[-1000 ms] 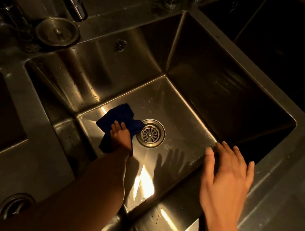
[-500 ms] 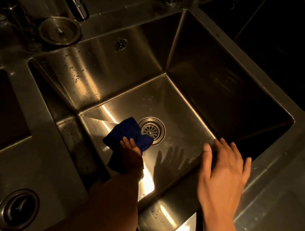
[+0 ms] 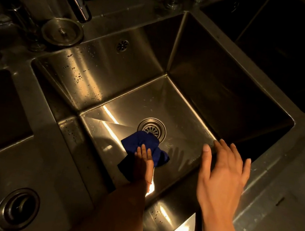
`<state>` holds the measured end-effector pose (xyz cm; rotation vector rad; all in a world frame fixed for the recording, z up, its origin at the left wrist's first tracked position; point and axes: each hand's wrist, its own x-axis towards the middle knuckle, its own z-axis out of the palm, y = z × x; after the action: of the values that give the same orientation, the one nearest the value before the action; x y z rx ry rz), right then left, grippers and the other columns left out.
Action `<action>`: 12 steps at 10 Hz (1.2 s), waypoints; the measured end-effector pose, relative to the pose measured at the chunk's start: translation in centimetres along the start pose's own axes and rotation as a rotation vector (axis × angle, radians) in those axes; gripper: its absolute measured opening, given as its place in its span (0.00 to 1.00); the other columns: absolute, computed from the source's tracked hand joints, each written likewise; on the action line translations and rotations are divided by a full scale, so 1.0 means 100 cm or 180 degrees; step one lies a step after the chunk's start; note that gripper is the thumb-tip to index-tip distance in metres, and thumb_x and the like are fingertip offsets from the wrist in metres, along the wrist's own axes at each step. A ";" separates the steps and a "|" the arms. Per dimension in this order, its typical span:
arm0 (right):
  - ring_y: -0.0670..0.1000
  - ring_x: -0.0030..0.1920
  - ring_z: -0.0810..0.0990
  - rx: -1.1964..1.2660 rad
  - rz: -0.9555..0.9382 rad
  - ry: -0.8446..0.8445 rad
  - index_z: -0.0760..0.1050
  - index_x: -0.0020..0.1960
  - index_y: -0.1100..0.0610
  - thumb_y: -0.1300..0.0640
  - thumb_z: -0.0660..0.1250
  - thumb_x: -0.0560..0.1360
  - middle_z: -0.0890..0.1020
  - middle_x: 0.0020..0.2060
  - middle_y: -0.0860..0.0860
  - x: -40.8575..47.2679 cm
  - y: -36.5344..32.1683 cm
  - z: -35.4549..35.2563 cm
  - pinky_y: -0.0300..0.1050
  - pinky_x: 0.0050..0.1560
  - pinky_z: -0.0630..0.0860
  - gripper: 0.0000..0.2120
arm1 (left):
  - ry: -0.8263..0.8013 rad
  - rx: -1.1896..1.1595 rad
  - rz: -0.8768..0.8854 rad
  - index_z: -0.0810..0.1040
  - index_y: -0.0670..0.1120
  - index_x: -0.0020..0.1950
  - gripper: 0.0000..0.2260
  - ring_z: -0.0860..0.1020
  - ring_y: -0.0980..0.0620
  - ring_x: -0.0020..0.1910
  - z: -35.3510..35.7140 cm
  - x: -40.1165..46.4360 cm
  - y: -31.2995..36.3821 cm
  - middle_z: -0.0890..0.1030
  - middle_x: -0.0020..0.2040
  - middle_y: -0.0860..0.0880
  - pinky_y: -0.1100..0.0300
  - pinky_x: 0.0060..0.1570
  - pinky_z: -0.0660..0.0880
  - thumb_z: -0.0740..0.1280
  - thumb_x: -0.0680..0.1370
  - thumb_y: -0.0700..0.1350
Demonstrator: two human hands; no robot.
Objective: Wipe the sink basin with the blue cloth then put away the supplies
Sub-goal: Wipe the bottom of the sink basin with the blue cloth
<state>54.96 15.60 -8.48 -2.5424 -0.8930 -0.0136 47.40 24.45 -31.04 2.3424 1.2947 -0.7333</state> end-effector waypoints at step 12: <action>0.52 0.68 0.66 -0.0086 0.0038 0.0065 0.74 0.61 0.58 0.41 0.46 0.76 0.77 0.61 0.54 0.002 0.001 0.003 0.53 0.72 0.48 0.28 | 0.0351 0.0164 0.1511 0.44 0.42 0.78 0.25 0.42 0.43 0.77 -0.030 0.070 0.053 0.43 0.78 0.42 0.51 0.77 0.42 0.51 0.83 0.40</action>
<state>55.17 15.79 -8.77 -2.5679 -0.8754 -0.0482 55.85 28.03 -32.52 2.6164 0.7112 -0.4931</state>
